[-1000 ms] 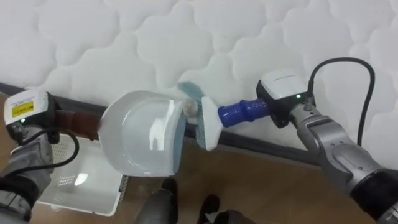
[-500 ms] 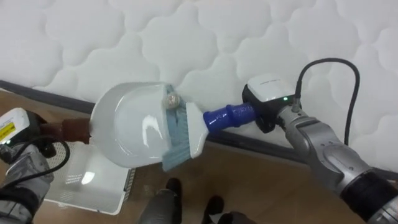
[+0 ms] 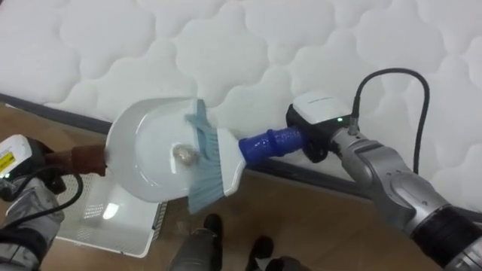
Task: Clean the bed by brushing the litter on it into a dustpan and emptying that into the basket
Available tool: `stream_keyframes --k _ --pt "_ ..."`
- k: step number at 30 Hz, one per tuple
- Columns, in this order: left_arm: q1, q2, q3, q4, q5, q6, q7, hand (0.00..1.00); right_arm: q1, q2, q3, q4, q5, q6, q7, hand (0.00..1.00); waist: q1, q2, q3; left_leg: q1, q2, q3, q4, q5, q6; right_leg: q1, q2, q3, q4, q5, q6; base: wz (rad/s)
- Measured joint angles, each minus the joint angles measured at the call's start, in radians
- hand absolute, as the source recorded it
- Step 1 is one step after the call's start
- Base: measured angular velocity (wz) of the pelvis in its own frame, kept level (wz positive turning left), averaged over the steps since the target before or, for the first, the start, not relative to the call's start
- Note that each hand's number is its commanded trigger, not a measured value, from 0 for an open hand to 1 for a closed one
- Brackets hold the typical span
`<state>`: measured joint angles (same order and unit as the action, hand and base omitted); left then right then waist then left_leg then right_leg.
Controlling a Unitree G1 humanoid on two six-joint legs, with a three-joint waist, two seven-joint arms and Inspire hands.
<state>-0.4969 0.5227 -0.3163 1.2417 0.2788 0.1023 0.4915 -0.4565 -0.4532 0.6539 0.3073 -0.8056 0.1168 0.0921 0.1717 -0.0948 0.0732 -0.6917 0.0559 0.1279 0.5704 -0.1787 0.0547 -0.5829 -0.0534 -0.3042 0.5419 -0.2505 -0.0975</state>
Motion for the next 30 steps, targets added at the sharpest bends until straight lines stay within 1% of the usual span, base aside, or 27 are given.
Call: stream_keyframes --k 2,3,4,7,10,14,16,20,24,26,27,29,30 --pt "0.000 -0.001 0.000 0.002 0.000 0.000 0.000 1.00 -0.001 0.010 0.003 -0.017 0.004 -0.025 0.009 1.00 0.000 0.000 0.0000 -0.003 -0.001 0.000 0.001 0.000 0.000 -0.005 -0.002 -0.001 0.005 -0.003 -0.001 0.02" --pt "0.000 -0.004 0.000 0.003 -0.001 0.000 0.000 1.00 -0.001 0.026 0.003 -0.017 0.004 -0.033 0.014 1.00 0.000 0.000 0.0002 -0.003 -0.002 0.000 0.002 0.000 0.000 -0.006 -0.005 -0.002 0.011 -0.007 -0.001 0.06" --pt "-0.001 -0.006 0.000 0.003 0.000 -0.001 0.000 1.00 -0.006 0.035 0.011 -0.017 0.007 -0.038 0.015 1.00 0.001 0.002 0.0010 -0.004 -0.004 -0.001 0.002 0.000 0.000 -0.007 -0.007 -0.002 0.015 -0.009 -0.001 0.06" --pt "-0.002 -0.009 0.000 0.003 -0.001 -0.003 0.000 1.00 -0.026 0.042 0.031 -0.017 0.011 -0.053 0.019 1.00 -0.001 0.009 0.0014 -0.009 -0.008 -0.004 0.004 0.000 0.000 -0.013 -0.013 -0.006 0.023 -0.013 -0.001 0.05" --pt "-0.004 -0.021 0.000 0.004 -0.003 -0.008 0.006 1.00 -0.036 0.044 0.031 -0.017 0.021 -0.056 0.020 1.00 -0.001 0.015 0.0010 -0.013 -0.014 -0.010 0.007 0.000 0.000 -0.016 -0.018 -0.008 0.031 -0.018 0.002 0.08" --pt "-0.003 -0.043 0.001 0.006 -0.004 -0.007 0.009 1.00 -0.044 0.053 0.031 -0.017 0.038 -0.060 0.020 1.00 -0.001 0.015 0.0010 -0.012 -0.014 -0.011 0.008 0.000 0.000 -0.014 -0.018 -0.009 0.030 -0.018 0.002 0.00" --pt "-0.003 -0.050 0.001 0.006 -0.003 -0.016 0.012 1.00 -0.044 0.057 0.031 -0.017 0.052 -0.064 0.020 1.00 -0.005 0.015 0.0010 -0.012 -0.014 -0.012 0.009 0.000 0.000 -0.014 -0.018 -0.009 0.031 -0.018 0.002 0.00" --pt "-0.003 -0.050 0.002 0.008 -0.004 -0.021 0.023 1.00 -0.044 0.056 0.030 -0.014 0.061 -0.067 0.015 1.00 -0.024 0.015 0.0010 -0.011 -0.015 -0.014 0.011 0.000 0.000 -0.010 -0.019 -0.010 0.034 -0.019 0.002 0.01" --pt "-0.003 -0.050 0.001 -0.002 -0.012 -0.025 0.024 1.00 -0.036 0.049 0.028 0.005 0.067 -0.082 -0.023 1.00 -0.041 0.015 0.0008 -0.010 -0.017 -0.015 0.017 0.000 0.001 -0.011 -0.022 -0.009 0.044 -0.021 0.003 0.02" --pt "-0.003 -0.050 0.001 -0.012 -0.013 -0.025 0.024 1.00 -0.035 0.043 0.025 0.032 0.074 -0.097 -0.039 1.00 -0.050 0.014 0.0006 -0.009 -0.023 -0.021 0.020 0.000 0.001 -0.010 -0.028 -0.013 0.056 -0.028 0.003 0.13" --pt "0.001 -0.051 0.001 -0.023 -0.012 -0.027 0.024 1.00 -0.032 0.034 0.021 0.046 0.074 -0.105 -0.046 1.00 -0.061 0.014 0.0006 -0.004 -0.031 -0.023 0.021 0.001 0.002 -0.009 -0.036 -0.013 0.070 -0.037 0.006 0.16" --pt "0.011 -0.054 0.001 -0.034 -0.012 -0.031 0.024 1.00 -0.016 0.012 0.012 0.047 0.077 -0.110 -0.051 1.00 -0.066 0.014 0.0002 0.012 -0.039 -0.022 0.017 0.001 0.003 0.001 -0.049 -0.014 0.084 -0.046 0.008 0.11" --pt "0.012 -0.054 0.001 -0.039 -0.012 -0.032 0.024 1.00 0.007 0.000 -0.012 0.048 0.096 -0.118 -0.060 1.00 -0.067 0.014 0.0002 0.022 -0.042 -0.023 0.013 0.001 0.003 0.010 -0.051 -0.014 0.082 -0.047 0.009 0.04"
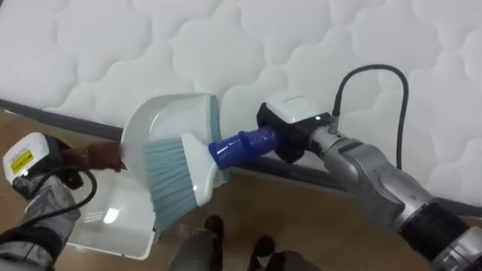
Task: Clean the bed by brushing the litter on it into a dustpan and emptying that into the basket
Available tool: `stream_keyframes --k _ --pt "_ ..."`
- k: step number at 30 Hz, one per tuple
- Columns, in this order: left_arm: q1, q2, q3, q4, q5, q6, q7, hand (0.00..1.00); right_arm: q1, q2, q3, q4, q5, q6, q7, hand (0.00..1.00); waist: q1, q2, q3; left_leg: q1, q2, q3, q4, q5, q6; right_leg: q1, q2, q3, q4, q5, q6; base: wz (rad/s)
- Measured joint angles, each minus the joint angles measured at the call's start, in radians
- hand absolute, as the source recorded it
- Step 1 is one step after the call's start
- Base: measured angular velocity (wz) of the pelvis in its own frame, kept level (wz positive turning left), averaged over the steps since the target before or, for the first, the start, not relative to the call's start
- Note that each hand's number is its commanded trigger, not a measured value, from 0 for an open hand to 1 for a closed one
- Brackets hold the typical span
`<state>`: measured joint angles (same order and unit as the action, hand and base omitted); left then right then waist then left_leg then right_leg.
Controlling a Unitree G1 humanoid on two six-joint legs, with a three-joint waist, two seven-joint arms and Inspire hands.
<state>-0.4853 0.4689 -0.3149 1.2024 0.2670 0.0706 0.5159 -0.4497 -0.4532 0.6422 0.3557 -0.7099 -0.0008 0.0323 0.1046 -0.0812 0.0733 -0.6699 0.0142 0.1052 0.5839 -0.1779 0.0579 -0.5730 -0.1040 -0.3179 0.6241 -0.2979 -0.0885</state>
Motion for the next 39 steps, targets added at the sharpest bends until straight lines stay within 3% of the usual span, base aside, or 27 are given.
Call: stream_keyframes --k 3,8,9,11,12,14,15,18,19,26,31,39 --pt "0.011 0.000 0.000 -0.023 0.001 -0.001 0.014 1.00 0.044 -0.030 -0.049 0.017 0.041 -0.005 -0.033 1.00 -0.004 0.000 -0.0002 0.015 -0.001 -0.001 -0.001 0.000 0.001 0.018 0.000 -0.001 -0.004 0.000 0.001 0.00" --pt "0.067 -0.010 0.000 -0.089 0.012 -0.006 0.023 1.00 0.100 -0.026 -0.166 0.135 0.114 -0.011 -0.103 1.00 -0.025 0.000 -0.0022 0.077 -0.008 0.000 -0.022 0.000 0.002 0.076 -0.003 0.002 -0.020 -0.001 0.007 0.02" --pt "0.087 -0.014 0.012 -0.109 0.023 -0.006 0.023 1.00 0.121 -0.026 -0.207 0.157 0.152 -0.011 -0.114 1.00 -0.028 0.000 -0.0047 0.094 -0.010 0.000 -0.029 0.000 0.002 0.093 -0.004 0.002 -0.024 -0.001 0.008 0.00" --pt "0.152 -0.020 0.060 -0.179 0.049 -0.008 0.026 1.00 0.166 -0.026 -0.281 0.182 0.214 -0.017 -0.136 1.00 -0.042 0.006 -0.0171 0.126 -0.010 0.000 -0.044 0.000 0.003 0.128 0.000 0.001 -0.048 0.003 0.012 0.00" --pt "0.196 -0.026 0.087 -0.219 0.056 -0.008 0.027 1.00 0.202 -0.026 -0.329 0.201 0.254 -0.018 -0.156 1.00 -0.047 0.008 -0.0287 0.157 -0.012 0.000 -0.061 0.000 0.003 0.159 0.001 0.000 -0.065 0.005 0.015 0.00" --pt "0.246 -0.035 0.114 -0.262 0.057 -0.006 0.027 1.00 0.239 -0.024 -0.396 0.232 0.309 -0.016 -0.179 0.13 -0.052 0.017 -0.0414 0.208 -0.016 0.001 -0.094 0.000 0.003 0.209 0.003 -0.001 -0.091 0.007 0.019 0.00" --pt "0.278 -0.040 0.128 -0.295 0.058 -0.006 0.027 1.00 0.260 -0.025 -0.438 0.242 0.338 -0.012 -0.194 0.00 -0.059 0.021 -0.0490 0.242 -0.020 0.003 -0.119 0.005 0.003 0.239 0.002 0.000 -0.110 0.009 0.023 -0.04" --pt "0.354 -0.046 0.161 -0.356 0.091 -0.007 0.026 1.00 0.310 -0.026 -0.507 0.242 0.421 -0.010 -0.238 0.00 -0.069 0.029 -0.0695 0.337 -0.028 0.018 -0.183 0.014 0.002 0.318 0.002 0.011 -0.154 0.014 0.030 -0.10" --pt "0.377 -0.052 0.183 -0.378 0.117 -0.007 0.024 1.00 0.324 -0.026 -0.533 0.242 0.450 -0.010 -0.251 0.00 -0.072 0.033 -0.0730 0.372 -0.028 0.020 -0.202 0.014 0.000 0.356 0.008 0.012 -0.179 0.018 0.033 -0.06" --pt "0.482 -0.085 0.242 -0.519 0.138 -0.016 0.020 1.00 0.350 -0.026 -0.599 0.242 0.588 0.002 -0.304 0.00 -0.071 0.030 -0.0758 0.505 -0.028 0.026 -0.294 0.026 -0.009 0.496 0.036 0.018 -0.312 0.052 0.042 -0.05" --pt "0.538 -0.132 0.310 -0.552 0.137 -0.027 -0.014 1.00 0.352 -0.025 -0.600 0.207 0.656 0.003 -0.292 0.00 -0.057 0.027 -0.0754 0.578 -0.028 0.057 -0.331 0.026 -0.010 0.564 0.047 0.056 -0.367 0.063 0.050 -0.22" --pt "0.572 -0.147 0.368 -0.656 0.116 -0.027 -0.074 1.00 0.351 -0.025 -0.626 0.059 0.758 0.005 -0.280 0.00 -0.042 0.031 -0.0756 0.631 -0.028 0.058 -0.368 0.025 -0.012 0.614 0.056 0.072 -0.407 0.081 0.056 -0.05"
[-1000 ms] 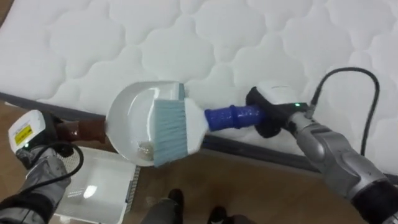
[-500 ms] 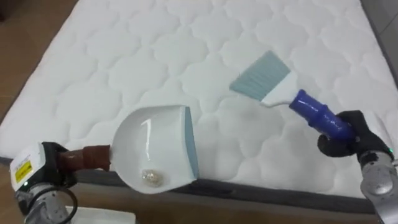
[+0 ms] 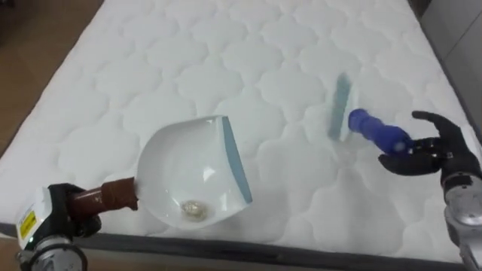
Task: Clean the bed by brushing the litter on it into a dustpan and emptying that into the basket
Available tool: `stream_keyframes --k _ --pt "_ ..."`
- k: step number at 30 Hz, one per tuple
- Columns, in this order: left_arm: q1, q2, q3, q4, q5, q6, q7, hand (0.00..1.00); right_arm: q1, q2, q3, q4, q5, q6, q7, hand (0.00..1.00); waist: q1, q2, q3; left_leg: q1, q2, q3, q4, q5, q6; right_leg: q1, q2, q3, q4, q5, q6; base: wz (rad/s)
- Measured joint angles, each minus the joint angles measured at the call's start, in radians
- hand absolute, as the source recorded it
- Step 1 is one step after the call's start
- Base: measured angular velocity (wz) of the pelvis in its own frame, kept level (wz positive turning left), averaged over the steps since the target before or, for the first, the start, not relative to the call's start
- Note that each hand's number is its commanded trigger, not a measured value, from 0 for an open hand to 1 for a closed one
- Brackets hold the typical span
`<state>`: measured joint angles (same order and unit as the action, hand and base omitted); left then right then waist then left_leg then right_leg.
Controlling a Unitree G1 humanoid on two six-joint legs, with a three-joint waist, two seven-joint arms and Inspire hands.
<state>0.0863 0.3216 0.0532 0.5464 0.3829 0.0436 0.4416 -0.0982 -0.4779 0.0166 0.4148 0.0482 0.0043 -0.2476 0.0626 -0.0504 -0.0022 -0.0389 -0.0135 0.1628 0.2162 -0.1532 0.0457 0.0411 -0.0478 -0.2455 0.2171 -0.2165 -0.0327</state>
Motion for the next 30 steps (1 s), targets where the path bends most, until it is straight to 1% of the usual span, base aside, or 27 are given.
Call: stream_keyframes --k 4,5,7,9,12,14,15,16,17,19,20,21,22,24,25,27,29,30 --pt "0.008 -0.011 0.002 -0.014 0.001 0.002 -0.033 1.00 -0.001 0.004 0.000 -0.031 -0.001 0.001 0.000 0.00 0.004 0.007 0.0019 0.018 -0.003 -0.003 -0.006 0.000 0.000 0.027 0.001 -0.002 -0.017 0.005 0.003 0.05" --pt "0.010 -0.014 0.004 -0.014 0.001 0.002 -0.034 1.00 -0.001 0.004 0.000 -0.031 0.000 0.002 0.000 0.00 0.006 0.010 0.0011 0.021 -0.003 -0.004 -0.008 0.000 0.000 0.028 0.001 -0.003 -0.016 0.005 0.004 0.00" --pt "0.015 -0.030 0.013 -0.023 0.001 0.003 -0.043 1.00 -0.001 0.005 0.000 -0.032 -0.001 0.012 0.010 0.00 0.014 0.018 0.0010 0.026 -0.003 -0.005 -0.016 -0.001 0.001 0.028 0.001 -0.003 -0.014 0.005 0.004 0.00" --pt "0.028 -0.036 0.014 -0.056 0.000 0.009 -0.051 1.00 0.000 0.009 0.000 -0.032 0.000 0.021 0.020 0.00 0.016 0.019 0.0008 0.027 -0.003 -0.010 -0.018 -0.001 0.000 0.028 0.002 -0.004 -0.012 0.005 0.004 0.05" --pt "0.033 -0.036 0.014 -0.083 -0.006 0.009 -0.077 1.00 0.001 0.012 0.000 -0.028 0.000 0.021 0.032 0.00 0.010 0.019 0.0009 0.030 -0.007 -0.031 -0.019 -0.001 0.000 0.040 0.003 -0.008 -0.011 0.005 0.004 0.15" --pt "0.041 -0.036 0.014 -0.083 -0.035 0.009 -0.090 1.00 0.005 0.018 0.000 -0.023 0.000 0.021 0.031 0.00 0.006 0.020 0.0010 0.034 -0.010 -0.041 -0.019 -0.003 0.002 0.056 0.001 -0.019 -0.012 0.005 0.004 0.25" --pt "0.043 -0.036 0.014 -0.083 -0.062 0.009 -0.099 1.00 0.009 0.022 0.000 -0.023 -0.001 0.021 0.029 0.00 -0.004 0.019 0.0010 0.030 -0.016 -0.066 -0.014 -0.003 0.002 0.063 -0.002 -0.036 -0.011 0.004 0.005 0.34" --pt "0.043 -0.036 0.014 -0.083 -0.086 0.008 -0.105 1.00 0.012 0.024 0.000 -0.023 -0.001 0.021 0.028 0.00 -0.004 0.018 0.0011 0.026 -0.020 -0.079 -0.009 -0.003 0.003 0.063 -0.004 -0.042 -0.007 0.002 0.008 0.38" --pt "0.044 -0.036 0.014 -0.083 -0.096 0.008 -0.107 1.00 0.013 0.026 0.000 -0.024 -0.001 0.021 0.025 0.00 -0.004 0.017 0.0010 0.023 -0.022 -0.086 -0.007 -0.003 0.003 0.064 -0.004 -0.047 -0.006 0.002 0.009 0.38" --pt "0.041 -0.036 0.014 -0.084 -0.103 0.008 -0.112 1.00 0.016 0.030 0.000 -0.028 -0.003 0.021 0.002 0.00 -0.011 0.012 -0.0021 -0.005 -0.035 -0.127 0.015 0.000 0.008 0.064 -0.005 -0.049 -0.013 -0.002 0.014 0.53" --pt "0.040 -0.036 0.014 -0.085 -0.107 0.008 -0.114 1.00 0.016 0.030 0.000 -0.028 -0.004 0.021 -0.003 0.00 -0.011 0.011 -0.0016 -0.011 -0.037 -0.135 0.020 0.001 0.009 0.064 -0.005 -0.051 -0.014 -0.002 0.015 0.52" --pt "0.041 -0.036 0.018 -0.087 -0.109 0.008 -0.121 1.00 0.016 0.033 0.000 -0.029 -0.011 0.022 -0.006 0.00 -0.009 0.007 -0.0018 -0.019 -0.040 -0.142 0.024 0.005 0.012 0.064 -0.007 -0.063 -0.016 -0.003 0.016 0.36" --pt "0.044 -0.036 0.023 -0.088 -0.111 0.008 -0.122 1.00 0.017 0.039 0.000 -0.030 -0.013 0.022 -0.012 0.00 -0.006 0.001 -0.0003 -0.021 -0.044 -0.153 0.023 0.007 0.012 0.065 -0.009 -0.073 -0.018 -0.004 0.016 0.33" --pt "0.048 -0.036 0.031 -0.089 -0.115 0.009 -0.121 1.00 0.019 0.047 -0.001 -0.034 -0.028 0.022 -0.024 0.00 -0.004 -0.006 -0.0015 -0.031 -0.054 -0.178 0.026 0.010 0.014 0.072 -0.010 -0.091 -0.032 -0.005 0.018 0.38" --pt "0.053 -0.036 0.032 -0.089 -0.116 0.009 -0.121 1.00 0.020 0.048 -0.001 -0.041 -0.044 0.022 -0.027 0.00 0.000 -0.008 -0.0014 -0.036 -0.059 -0.191 0.029 0.012 0.015 0.071 -0.006 -0.093 -0.034 -0.005 0.019 0.41" --pt "0.069 -0.036 0.032 -0.089 -0.115 0.009 -0.121 1.00 0.020 0.049 -0.001 -0.050 -0.061 0.022 -0.027 0.00 0.002 -0.010 -0.0014 -0.041 -0.068 -0.217 0.031 0.014 0.016 0.073 -0.007 -0.105 -0.034 -0.007 0.022 0.38" --pt "0.080 -0.037 0.033 -0.089 -0.116 0.009 -0.121 1.00 0.021 0.049 -0.001 -0.071 -0.063 0.021 -0.035 0.00 0.001 -0.011 -0.0016 -0.053 -0.071 -0.235 0.043 0.014 0.016 0.071 -0.005 -0.103 -0.033 -0.006 0.022 0.41" --pt "0.082 -0.037 0.034 -0.089 -0.116 0.009 -0.121 1.00 0.023 0.050 -0.001 -0.085 -0.090 0.021 -0.037 0.00 0.001 -0.012 -0.0014 -0.060 -0.074 -0.253 0.050 0.014 0.015 0.070 -0.002 -0.101 -0.031 -0.006 0.022 0.48"
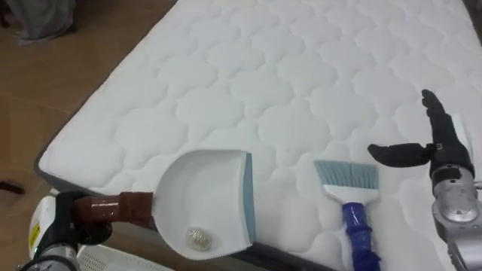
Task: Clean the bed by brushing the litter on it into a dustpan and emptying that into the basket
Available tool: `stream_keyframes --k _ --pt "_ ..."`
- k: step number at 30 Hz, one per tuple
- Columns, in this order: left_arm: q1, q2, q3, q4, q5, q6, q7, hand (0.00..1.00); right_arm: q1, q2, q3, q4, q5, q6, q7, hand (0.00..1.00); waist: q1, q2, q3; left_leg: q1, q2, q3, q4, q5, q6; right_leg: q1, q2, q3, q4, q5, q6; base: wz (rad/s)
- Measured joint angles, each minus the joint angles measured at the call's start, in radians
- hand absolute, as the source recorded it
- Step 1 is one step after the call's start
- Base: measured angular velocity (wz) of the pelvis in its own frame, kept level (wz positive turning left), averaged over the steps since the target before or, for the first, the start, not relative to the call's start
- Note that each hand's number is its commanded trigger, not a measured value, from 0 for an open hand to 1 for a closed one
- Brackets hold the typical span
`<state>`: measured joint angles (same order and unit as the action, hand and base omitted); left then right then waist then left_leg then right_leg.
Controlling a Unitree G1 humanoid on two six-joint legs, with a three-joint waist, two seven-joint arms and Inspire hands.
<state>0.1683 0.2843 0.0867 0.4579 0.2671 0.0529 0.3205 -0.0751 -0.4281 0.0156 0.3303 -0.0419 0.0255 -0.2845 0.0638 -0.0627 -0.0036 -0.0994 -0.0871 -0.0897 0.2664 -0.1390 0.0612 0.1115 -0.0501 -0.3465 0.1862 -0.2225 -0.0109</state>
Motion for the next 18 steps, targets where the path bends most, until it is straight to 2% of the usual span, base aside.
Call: stream_keyframes --k 2,5,6,7,8,9,12,14,15,16,17,18 --pt "0.000 -0.006 0.000 -0.001 0.001 0.000 -0.001 1.00 0.013 0.003 -0.001 -0.041 -0.065 -0.002 -0.005 0.00 0.005 0.001 -0.0010 -0.013 -0.004 -0.023 0.010 0.000 -0.001 0.002 0.002 -0.015 0.001 0.000 0.000 0.47" --pt "-0.003 -0.016 -0.001 -0.004 -0.002 -0.001 -0.012 1.00 0.035 0.032 0.002 -0.110 -0.104 -0.011 -0.025 0.00 -0.008 0.005 -0.0004 -0.046 -0.012 -0.029 0.029 0.002 -0.004 0.011 0.003 -0.089 0.001 0.000 0.000 0.70" --pt "-0.008 -0.021 -0.006 -0.005 -0.002 -0.004 -0.020 1.00 0.066 0.040 0.002 -0.128 -0.104 -0.023 -0.033 0.00 -0.029 0.008 -0.0008 -0.064 -0.005 0.019 0.047 0.002 0.002 0.024 0.001 -0.130 0.003 0.000 0.000 1.38" --pt "-0.011 -0.024 -0.016 -0.005 -0.003 -0.008 -0.027 1.00 0.101 0.044 0.003 -0.136 -0.102 -0.024 -0.036 0.00 -0.041 0.008 -0.0001 -0.073 0.028 0.124 0.060 -0.002 0.015 0.039 0.003 -0.141 0.010 -0.007 0.010 1.36" --pt "-0.012 -0.028 -0.020 -0.004 -0.003 -0.008 -0.028 1.00 0.115 0.045 0.003 -0.136 -0.098 -0.024 -0.036 0.00 -0.039 0.009 0.0010 -0.074 0.040 0.167 0.068 -0.006 0.022 0.041 0.003 -0.134 0.020 -0.013 0.017 1.04" --pt "-0.009 -0.040 -0.022 -0.003 -0.003 -0.008 -0.033 1.00 0.137 0.048 0.003 -0.136 -0.095 -0.024 -0.036 0.00 -0.024 0.012 0.0032 -0.077 0.038 0.165 0.085 -0.011 0.028 0.039 0.003 -0.115 0.044 -0.027 0.021 0.64" --pt "-0.006 -0.056 -0.022 -0.002 -0.002 -0.008 -0.045 1.00 0.166 0.049 0.001 -0.142 -0.092 -0.029 -0.041 0.00 0.002 0.021 0.0067 -0.096 0.002 0.104 0.079 0.007 0.027 0.022 0.004 -0.113 0.057 -0.045 0.013 0.60" --pt "-0.004 -0.069 -0.021 0.001 -0.002 -0.008 -0.046 1.00 0.177 0.049 0.001 -0.152 -0.084 -0.033 -0.041 0.00 0.013 0.033 0.0070 -0.107 -0.015 0.090 0.064 0.032 0.031 0.023 -0.001 -0.140 0.042 -0.045 0.013 0.56" --pt "0.000 -0.077 -0.020 0.001 -0.002 -0.008 -0.045 1.00 0.177 0.050 0.003 -0.152 -0.085 -0.034 -0.042 0.00 0.014 0.039 0.0057 -0.111 -0.026 0.097 0.039 0.051 0.036 0.033 -0.010 -0.187 0.025 -0.045 0.013 0.68" --pt "0.001 -0.084 -0.020 0.001 -0.002 -0.008 -0.045 1.00 0.178 0.052 0.004 -0.152 -0.088 -0.036 -0.042 0.00 0.004 0.043 0.0033 -0.118 -0.010 0.182 0.021 0.068 0.051 0.038 -0.022 -0.240 0.012 -0.046 0.014 0.78" --pt "0.001 -0.085 -0.020 0.001 -0.002 -0.008 -0.045 1.00 0.179 0.056 0.005 -0.152 -0.088 -0.036 -0.042 0.00 -0.002 0.044 0.0040 -0.118 0.004 0.240 0.015 0.071 0.054 0.040 -0.024 -0.262 0.010 -0.046 0.014 0.82" --pt "0.001 -0.084 -0.019 0.001 -0.002 -0.009 -0.045 1.00 0.181 0.073 0.007 -0.151 -0.089 -0.036 -0.042 0.00 -0.007 0.046 0.0051 -0.119 0.034 0.338 0.030 0.058 0.060 0.045 -0.022 -0.290 0.008 -0.048 0.014 0.52"
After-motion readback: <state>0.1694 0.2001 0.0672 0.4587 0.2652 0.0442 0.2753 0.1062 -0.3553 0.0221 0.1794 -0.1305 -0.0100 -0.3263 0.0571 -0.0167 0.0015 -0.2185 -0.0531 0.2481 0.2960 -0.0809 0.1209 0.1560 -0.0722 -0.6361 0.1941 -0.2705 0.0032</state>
